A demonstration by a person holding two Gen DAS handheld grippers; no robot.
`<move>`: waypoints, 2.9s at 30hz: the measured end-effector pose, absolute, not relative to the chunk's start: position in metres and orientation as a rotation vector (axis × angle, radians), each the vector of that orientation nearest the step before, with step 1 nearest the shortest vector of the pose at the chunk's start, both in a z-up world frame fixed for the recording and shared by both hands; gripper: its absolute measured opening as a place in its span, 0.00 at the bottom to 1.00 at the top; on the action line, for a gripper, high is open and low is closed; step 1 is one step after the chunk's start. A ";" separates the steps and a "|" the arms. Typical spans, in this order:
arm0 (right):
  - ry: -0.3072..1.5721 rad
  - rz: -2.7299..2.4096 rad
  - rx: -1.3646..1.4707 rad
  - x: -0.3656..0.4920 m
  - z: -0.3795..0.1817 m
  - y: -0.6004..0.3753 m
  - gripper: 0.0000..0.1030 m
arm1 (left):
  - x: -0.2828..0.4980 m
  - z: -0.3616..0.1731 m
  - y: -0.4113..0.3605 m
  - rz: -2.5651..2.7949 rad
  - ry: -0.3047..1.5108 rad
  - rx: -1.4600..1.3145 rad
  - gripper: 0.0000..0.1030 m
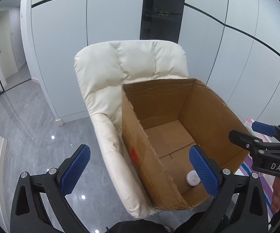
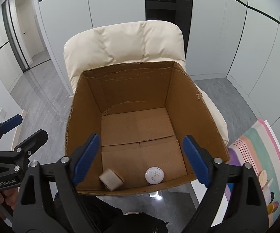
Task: Organize objects
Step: 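Withdraw both tools from the cardboard box back toward the table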
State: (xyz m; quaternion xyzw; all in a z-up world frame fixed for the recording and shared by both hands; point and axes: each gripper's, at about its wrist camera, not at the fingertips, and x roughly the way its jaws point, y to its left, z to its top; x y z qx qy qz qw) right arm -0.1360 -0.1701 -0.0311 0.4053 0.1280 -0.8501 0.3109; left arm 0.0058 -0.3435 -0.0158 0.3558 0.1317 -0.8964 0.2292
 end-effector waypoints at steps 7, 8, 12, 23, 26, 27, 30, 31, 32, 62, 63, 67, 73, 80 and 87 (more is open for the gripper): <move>0.325 -2.271 1.089 -0.141 -0.032 -0.152 1.00 | -0.002 -0.016 -0.331 -2.484 0.355 0.988 0.99; 0.326 -2.278 1.094 -0.142 -0.032 -0.150 1.00 | -0.004 -0.016 -0.330 -2.490 0.358 0.989 0.99; 0.326 -2.307 1.112 -0.144 -0.032 -0.137 1.00 | -0.010 -0.016 -0.322 -2.506 0.354 0.996 0.99; 0.346 -2.338 1.128 -0.147 -0.032 -0.107 1.00 | -0.032 -0.017 -0.296 -2.552 0.344 1.029 0.99; 0.336 -2.355 1.133 -0.149 -0.033 -0.095 1.00 | -0.038 -0.017 -0.288 -2.567 0.334 1.041 0.99; 0.329 -2.361 1.138 -0.149 -0.033 -0.091 1.00 | -0.040 -0.018 -0.285 -2.573 0.327 1.047 0.99; 0.307 -2.372 1.150 -0.152 -0.033 -0.079 1.00 | -0.047 -0.019 -0.273 -2.594 0.307 1.069 0.99; 0.300 -2.378 1.153 -0.153 -0.033 -0.075 1.00 | -0.049 -0.020 -0.269 -2.600 0.303 1.073 0.99; 0.293 -2.384 1.156 -0.153 -0.033 -0.070 1.00 | -0.051 -0.020 -0.266 -2.606 0.301 1.076 0.99; 0.168 -2.570 1.190 -0.152 -0.023 0.048 1.00 | -0.084 -0.016 -0.170 -2.790 0.200 1.096 0.98; 0.162 -2.572 1.191 -0.152 -0.022 0.050 1.00 | -0.084 -0.015 -0.166 -2.801 0.174 1.086 0.98; 0.132 -2.585 1.191 -0.150 -0.021 0.066 1.00 | -0.088 -0.017 -0.149 -2.834 0.120 1.098 0.98; 0.127 -2.612 1.187 -0.146 -0.019 0.084 1.00 | -0.094 -0.024 -0.132 -2.850 0.111 1.133 0.98; 0.110 -2.645 1.201 -0.136 -0.018 0.109 1.00 | -0.098 -0.026 -0.113 -2.876 0.074 1.136 0.99; 0.083 -2.699 1.225 -0.128 -0.019 0.145 1.00 | -0.104 -0.029 -0.083 -2.922 0.041 1.167 0.99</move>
